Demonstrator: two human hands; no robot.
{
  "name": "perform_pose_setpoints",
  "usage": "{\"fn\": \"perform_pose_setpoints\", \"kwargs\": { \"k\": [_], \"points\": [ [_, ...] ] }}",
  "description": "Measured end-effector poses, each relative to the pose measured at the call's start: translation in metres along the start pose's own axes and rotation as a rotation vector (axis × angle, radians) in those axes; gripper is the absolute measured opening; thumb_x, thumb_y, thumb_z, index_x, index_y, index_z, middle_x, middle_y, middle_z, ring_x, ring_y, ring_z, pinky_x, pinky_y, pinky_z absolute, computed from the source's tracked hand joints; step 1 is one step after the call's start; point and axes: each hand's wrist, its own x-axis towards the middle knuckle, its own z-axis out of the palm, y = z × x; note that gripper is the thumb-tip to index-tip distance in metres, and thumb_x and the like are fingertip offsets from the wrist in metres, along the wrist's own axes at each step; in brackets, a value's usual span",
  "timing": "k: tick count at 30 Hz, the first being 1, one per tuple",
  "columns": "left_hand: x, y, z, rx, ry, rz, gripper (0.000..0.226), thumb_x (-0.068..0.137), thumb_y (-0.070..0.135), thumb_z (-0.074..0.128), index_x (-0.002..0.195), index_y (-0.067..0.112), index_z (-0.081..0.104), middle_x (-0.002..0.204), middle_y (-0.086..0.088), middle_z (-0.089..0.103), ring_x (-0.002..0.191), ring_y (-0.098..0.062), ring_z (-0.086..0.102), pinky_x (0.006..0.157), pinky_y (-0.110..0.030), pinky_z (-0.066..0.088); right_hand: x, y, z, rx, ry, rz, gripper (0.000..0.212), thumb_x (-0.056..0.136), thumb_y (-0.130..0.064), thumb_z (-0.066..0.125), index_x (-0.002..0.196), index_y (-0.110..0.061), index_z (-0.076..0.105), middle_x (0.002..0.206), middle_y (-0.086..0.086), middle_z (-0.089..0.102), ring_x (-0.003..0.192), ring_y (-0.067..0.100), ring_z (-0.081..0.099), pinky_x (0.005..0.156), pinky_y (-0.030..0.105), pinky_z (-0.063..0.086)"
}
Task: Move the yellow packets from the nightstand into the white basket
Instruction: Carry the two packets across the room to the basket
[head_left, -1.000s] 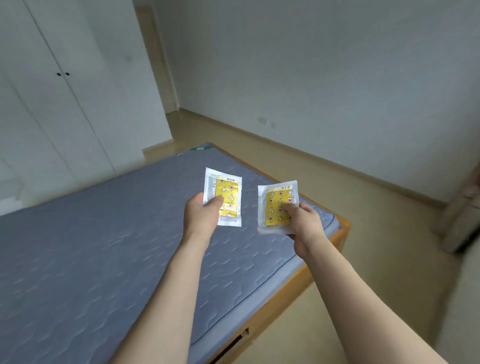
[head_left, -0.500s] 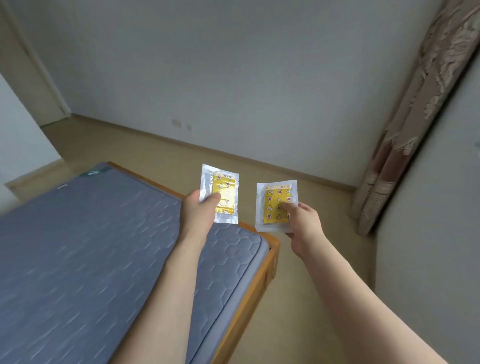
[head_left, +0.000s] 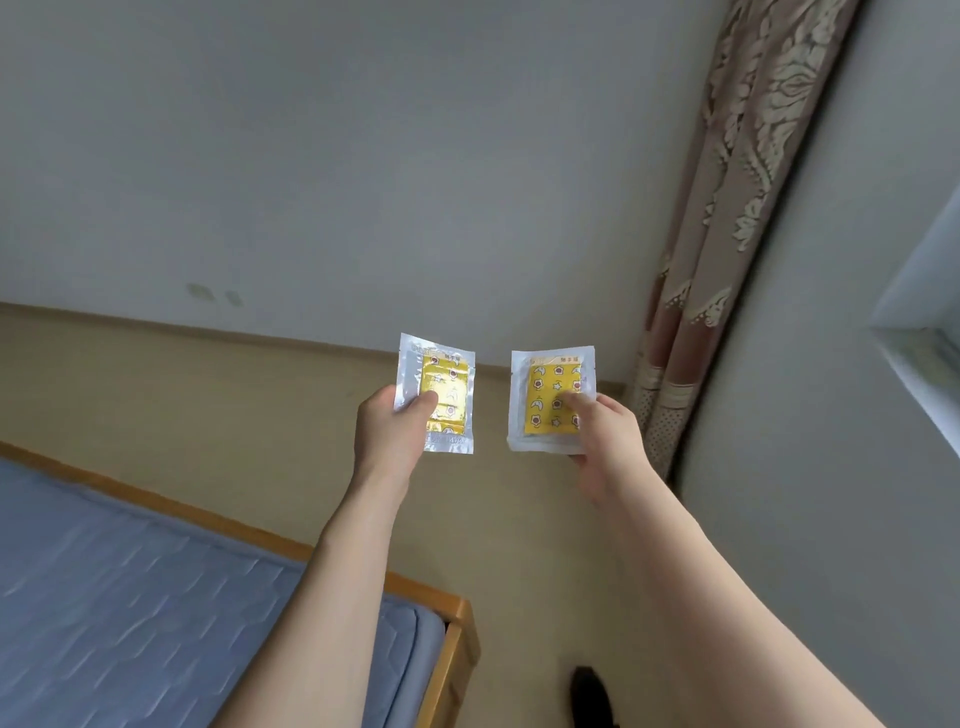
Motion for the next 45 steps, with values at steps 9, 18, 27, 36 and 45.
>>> {"fn": "perform_pose_setpoints", "kwargs": {
  "k": [9, 18, 27, 36, 45],
  "points": [
    [0.182, 0.064, 0.116, 0.006, 0.058, 0.037, 0.009, 0.086, 0.018, 0.062, 0.088, 0.02, 0.071, 0.085, 0.001, 0.072, 0.073, -0.017, 0.062, 0.069, -0.028, 0.048, 0.214, -0.102, 0.041, -0.003, -0.056, -0.032, 0.006, 0.089, -0.014, 0.061, 0.091, -0.015, 0.067, 0.095, 0.006, 0.071, 0.083, 0.023, 0.065, 0.081, 0.035, 0.05],
    [0.346, 0.061, 0.09, -0.066, 0.274, -0.015, 0.011, 0.088, 0.014, 0.063, 0.092, 0.016, 0.073, 0.09, 0.0, 0.075, 0.077, -0.017, 0.068, 0.074, -0.031, 0.052, 0.358, -0.102, 0.192, -0.072, -0.256, 0.08, 0.009, 0.09, -0.014, 0.058, 0.086, -0.018, 0.065, 0.101, 0.007, 0.072, 0.095, 0.029, 0.066, 0.098, 0.047, 0.047],
    [0.539, 0.073, 0.007, -0.177, 0.48, -0.026, 0.01, 0.086, 0.013, 0.063, 0.084, 0.018, 0.073, 0.079, 0.006, 0.074, 0.073, -0.015, 0.067, 0.072, -0.03, 0.051, 0.47, -0.122, 0.406, -0.191, -0.462, 0.071, 0.013, 0.092, -0.009, 0.054, 0.088, -0.012, 0.066, 0.098, 0.01, 0.072, 0.085, 0.027, 0.067, 0.092, 0.044, 0.052],
    [0.68, 0.068, -0.087, -0.179, 0.66, -0.05, 0.009, 0.085, 0.012, 0.065, 0.087, 0.014, 0.073, 0.079, 0.001, 0.074, 0.068, -0.014, 0.066, 0.068, -0.03, 0.051, 0.553, -0.119, 0.585, -0.211, -0.626, 0.114, 0.018, 0.094, -0.006, 0.053, 0.085, -0.015, 0.066, 0.089, 0.004, 0.072, 0.077, 0.021, 0.068, 0.085, 0.04, 0.054],
    [0.859, 0.064, -0.175, -0.11, 0.794, -0.096, 0.011, 0.084, 0.011, 0.064, 0.086, 0.016, 0.073, 0.083, -0.002, 0.075, 0.081, -0.024, 0.071, 0.08, -0.039, 0.056, 0.65, -0.094, 0.797, -0.278, -0.77, 0.188, 0.014, 0.093, -0.007, 0.055, 0.088, -0.013, 0.066, 0.085, 0.004, 0.069, 0.076, 0.021, 0.066, 0.082, 0.039, 0.054]
  ]
}}
